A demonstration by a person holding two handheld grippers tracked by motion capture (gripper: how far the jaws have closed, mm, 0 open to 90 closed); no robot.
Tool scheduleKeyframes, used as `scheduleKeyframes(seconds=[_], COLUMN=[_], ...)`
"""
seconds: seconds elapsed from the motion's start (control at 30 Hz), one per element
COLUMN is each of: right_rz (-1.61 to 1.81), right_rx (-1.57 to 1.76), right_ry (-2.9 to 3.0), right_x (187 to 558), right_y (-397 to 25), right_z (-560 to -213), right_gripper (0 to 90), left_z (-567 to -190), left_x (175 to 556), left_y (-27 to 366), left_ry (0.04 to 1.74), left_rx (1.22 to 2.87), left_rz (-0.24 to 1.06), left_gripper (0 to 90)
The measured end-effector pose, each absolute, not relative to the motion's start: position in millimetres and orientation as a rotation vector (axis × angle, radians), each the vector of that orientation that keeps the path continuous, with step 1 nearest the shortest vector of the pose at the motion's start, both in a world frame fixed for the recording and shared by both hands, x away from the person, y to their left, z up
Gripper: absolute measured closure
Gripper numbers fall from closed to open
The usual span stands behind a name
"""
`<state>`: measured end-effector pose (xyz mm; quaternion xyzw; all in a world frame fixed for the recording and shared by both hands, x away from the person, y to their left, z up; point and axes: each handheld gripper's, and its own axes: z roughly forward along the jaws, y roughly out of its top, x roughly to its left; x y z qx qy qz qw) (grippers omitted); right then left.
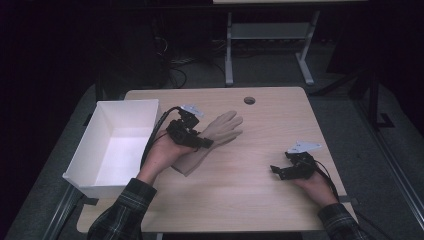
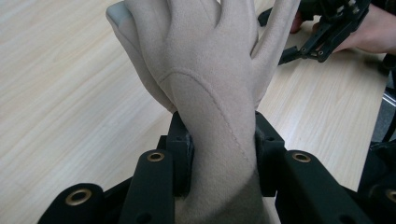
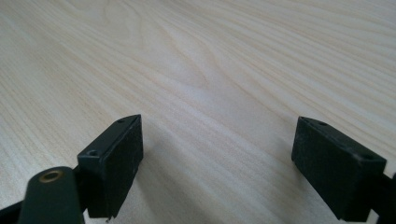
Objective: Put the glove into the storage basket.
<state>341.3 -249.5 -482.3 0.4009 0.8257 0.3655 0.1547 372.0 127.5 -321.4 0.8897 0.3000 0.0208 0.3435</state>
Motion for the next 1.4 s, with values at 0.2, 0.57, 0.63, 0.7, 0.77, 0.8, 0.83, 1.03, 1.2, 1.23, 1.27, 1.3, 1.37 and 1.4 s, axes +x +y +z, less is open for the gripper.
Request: scheduleKeyframes(seconds=[0.2, 0.57, 0.63, 0.7, 0.77, 0.8, 0.83, 1.03, 1.2, 1.23, 1.27, 1.3, 1.37, 1.4], right_rz=[1.046, 1.007, 1.006, 1.006, 1.007, 1.009, 1.008, 1.008, 1.008, 1.008, 1.007, 1.008, 1.008, 1.008], right_rx=[1.154, 1.162, 1.167, 1.168, 1.176, 1.169, 1.169, 1.166, 1.167, 1.167, 1.166, 1.166, 1.166, 1.167], right_ry=[2.365, 2.388, 2.387, 2.386, 2.386, 2.387, 2.388, 2.391, 2.391, 2.39, 2.391, 2.391, 2.39, 2.39], right_x=[341, 344, 344, 344, 343, 344, 343, 343, 343, 343, 343, 343, 343, 343], right_y=[-249, -247, -246, -246, -246, -246, -246, -246, -246, -246, -246, -246, -246, -246], right_z=[-482, -484, -484, -484, -483, -484, -484, -484, -484, -484, -484, -484, -484, -484], right_gripper=[13.8, 1.6, 1.1, 1.1, 1.1, 1.1, 1.1, 1.1, 1.1, 1.1, 1.1, 1.1, 1.1, 1.1], left_z=[-305, -282, -279, -276, -272, -271, -269, -264, -265, -266, -267, -268, -270, -271], left_x=[376, 375, 375, 374, 373, 373, 372, 371, 369, 369, 368, 368, 367, 367], left_y=[140, 169, 176, 184, 192, 196, 201, 231, 257, 262, 269, 274, 285, 289], left_ry=[0.783, 0.857, 0.868, 0.889, 0.907, 0.908, 0.922, 0.993, 1.066, 1.078, 1.096, 1.11, 1.151, 1.167], left_rx=[2.314, 2.274, 2.27, 2.264, 2.248, 2.248, 2.239, 2.201, 2.167, 2.158, 2.149, 2.138, 2.113, 2.102], left_rz=[0.087, 0.147, 0.159, 0.175, 0.191, 0.197, 0.207, 0.257, 0.311, 0.317, 0.323, 0.33, 0.348, 0.353], left_gripper=[66.4, 66.4, 66.4, 66.4, 66.4, 66.4, 66.4, 66.4, 66.4, 66.4, 66.4, 66.4, 66.5, 66.5])
